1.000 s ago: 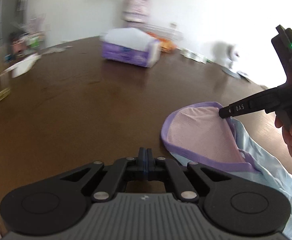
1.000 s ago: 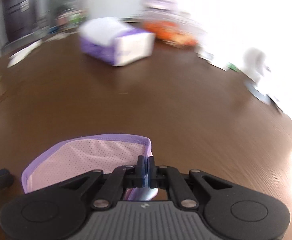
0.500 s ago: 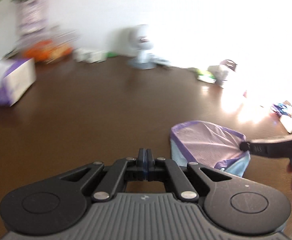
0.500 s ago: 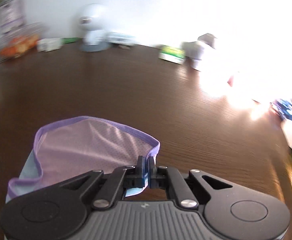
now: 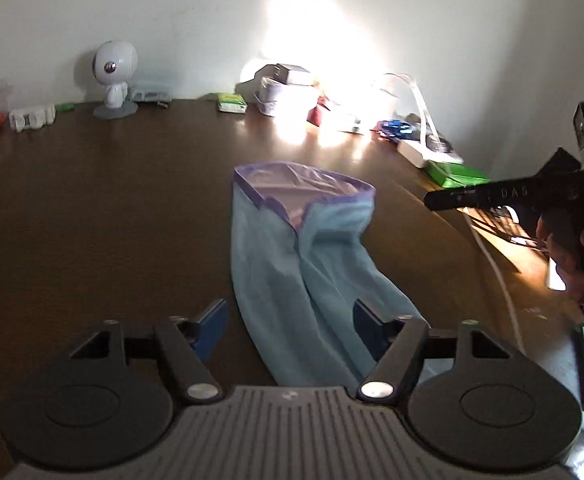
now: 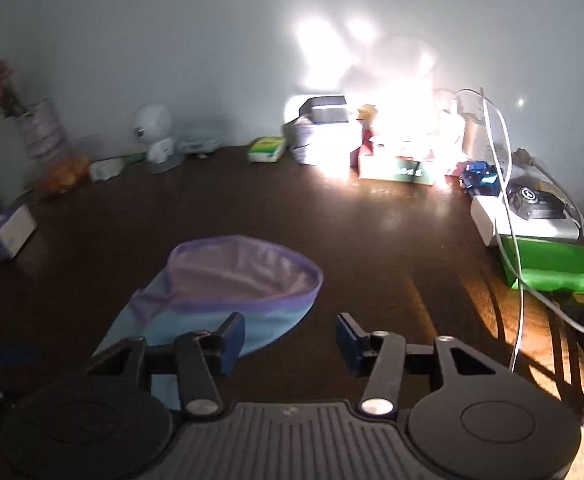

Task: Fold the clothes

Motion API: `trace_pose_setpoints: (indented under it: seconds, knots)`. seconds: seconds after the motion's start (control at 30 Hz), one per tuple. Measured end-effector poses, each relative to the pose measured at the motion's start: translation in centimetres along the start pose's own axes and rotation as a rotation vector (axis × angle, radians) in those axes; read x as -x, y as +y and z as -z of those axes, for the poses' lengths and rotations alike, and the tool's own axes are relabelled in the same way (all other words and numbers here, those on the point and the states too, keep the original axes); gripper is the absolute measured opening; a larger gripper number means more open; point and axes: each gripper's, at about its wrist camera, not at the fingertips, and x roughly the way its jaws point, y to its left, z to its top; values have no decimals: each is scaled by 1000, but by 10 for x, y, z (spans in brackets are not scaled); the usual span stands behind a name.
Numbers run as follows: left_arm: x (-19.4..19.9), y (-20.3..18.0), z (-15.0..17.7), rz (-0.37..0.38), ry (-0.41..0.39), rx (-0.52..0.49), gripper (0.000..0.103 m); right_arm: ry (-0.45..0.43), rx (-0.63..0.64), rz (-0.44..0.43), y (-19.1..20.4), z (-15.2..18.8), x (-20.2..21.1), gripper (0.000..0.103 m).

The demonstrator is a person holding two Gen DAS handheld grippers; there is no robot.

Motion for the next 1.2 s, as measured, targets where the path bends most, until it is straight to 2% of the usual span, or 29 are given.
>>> trace_pose_setpoints:
  seconds: [0.07,0.17,0.2,0.23,0.27,0.3,0.33,0.37,0.43,0.5,0.6,0.67,0.7,0.77,0.8,0.83,0.93,1.0,1.07,1.13,1.2]
  knots:
    - [29,-33,39,31,-23,-96,88,46,97,-81,22,43,30,51]
    - [45,-75,81,114,-18,-176,93,77,174,-134,53,106,67,46]
    - [46,-88,90,137,-3,-196,93,85,169,-140,59,121,75,39]
    - [43,-99,97,136,12,-214,92,94,166,-143,65,133,82,27]
    - [37,-108,103,118,31,-236,90,102,163,-145,71,146,88,23]
    - [31,-116,107,98,50,-260,80,103,169,-126,76,155,93,21]
    - [25,-120,111,63,69,-275,64,97,175,-99,80,163,97,21]
    - [20,-120,115,25,85,-274,56,95,160,-79,81,170,99,21]
    - [22,-109,119,15,81,-248,42,104,111,-45,80,184,99,13]
    - [31,-92,122,11,76,-216,36,90,100,-29,89,195,102,12]
    - [49,-59,127,-33,63,-158,34,68,100,-30,107,212,108,12]
    - [64,-36,129,-69,60,-120,33,71,124,-81,123,220,113,16]
    - [73,-24,131,-57,55,-93,35,68,138,-98,129,221,116,15]
    - [91,-10,135,-9,20,-62,38,58,160,-118,137,223,124,22]
    - [100,-6,137,19,-2,-55,47,31,172,-129,138,224,130,28]
    - [106,-7,139,51,-17,-66,53,-6,185,-140,138,223,137,33]
    - [108,-18,141,124,-26,-139,58,-86,238,-214,136,223,151,46]
    - [98,-22,127,117,-8,-172,58,-78,249,-207,135,219,148,45]
    - [83,-16,101,81,-18,-163,62,-91,228,-143,127,204,144,45]
    - [58,-5,68,27,-31,-136,70,-134,174,-85,109,182,138,47]
    - [25,9,24,-13,-25,-92,71,-136,78,-35,82,151,122,50]
